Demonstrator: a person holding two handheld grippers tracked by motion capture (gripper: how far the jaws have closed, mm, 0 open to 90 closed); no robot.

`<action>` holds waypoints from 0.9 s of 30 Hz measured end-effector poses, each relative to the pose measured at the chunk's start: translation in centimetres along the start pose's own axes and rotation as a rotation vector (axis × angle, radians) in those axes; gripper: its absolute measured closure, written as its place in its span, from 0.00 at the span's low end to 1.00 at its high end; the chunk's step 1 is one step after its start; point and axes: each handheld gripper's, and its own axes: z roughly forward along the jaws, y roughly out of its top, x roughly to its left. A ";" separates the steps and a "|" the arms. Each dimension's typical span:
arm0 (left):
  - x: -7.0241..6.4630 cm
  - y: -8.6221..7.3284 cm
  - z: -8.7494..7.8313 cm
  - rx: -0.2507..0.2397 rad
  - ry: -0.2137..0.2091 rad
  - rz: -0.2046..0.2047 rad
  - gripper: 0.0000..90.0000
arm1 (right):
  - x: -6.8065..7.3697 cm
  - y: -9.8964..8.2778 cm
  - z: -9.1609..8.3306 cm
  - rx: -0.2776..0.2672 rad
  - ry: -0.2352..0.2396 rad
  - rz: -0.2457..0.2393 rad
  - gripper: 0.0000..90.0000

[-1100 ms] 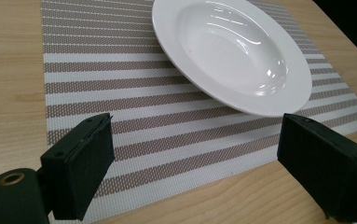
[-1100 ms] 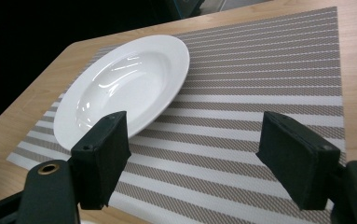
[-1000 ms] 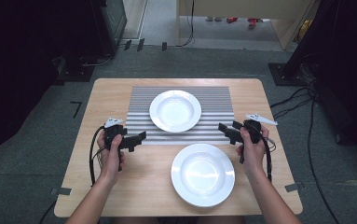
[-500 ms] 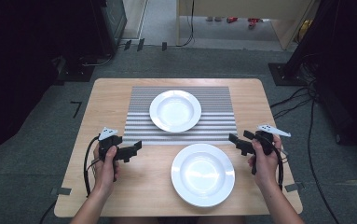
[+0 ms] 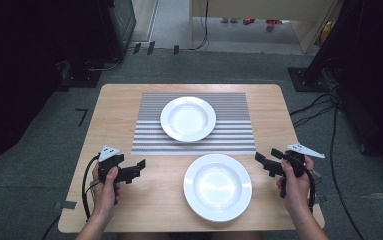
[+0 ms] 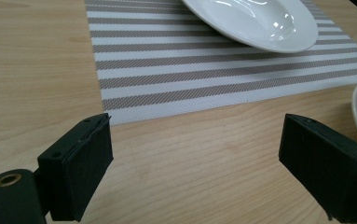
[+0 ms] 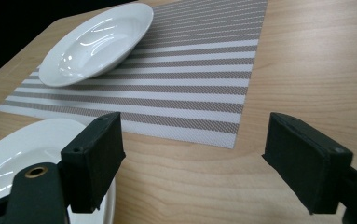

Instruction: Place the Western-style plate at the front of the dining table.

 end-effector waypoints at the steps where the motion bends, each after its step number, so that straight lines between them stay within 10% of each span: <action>1: 0.2 -0.2 -0.2 -0.001 0.006 -0.004 0.11 | -0.1 -0.1 -0.2 0.000 0.000 0.002 0.22; 27: 4.2 -4.1 -4.7 -0.014 0.097 -0.049 0.11 | -2.4 -3.4 -5.5 0.001 -0.034 0.030 0.20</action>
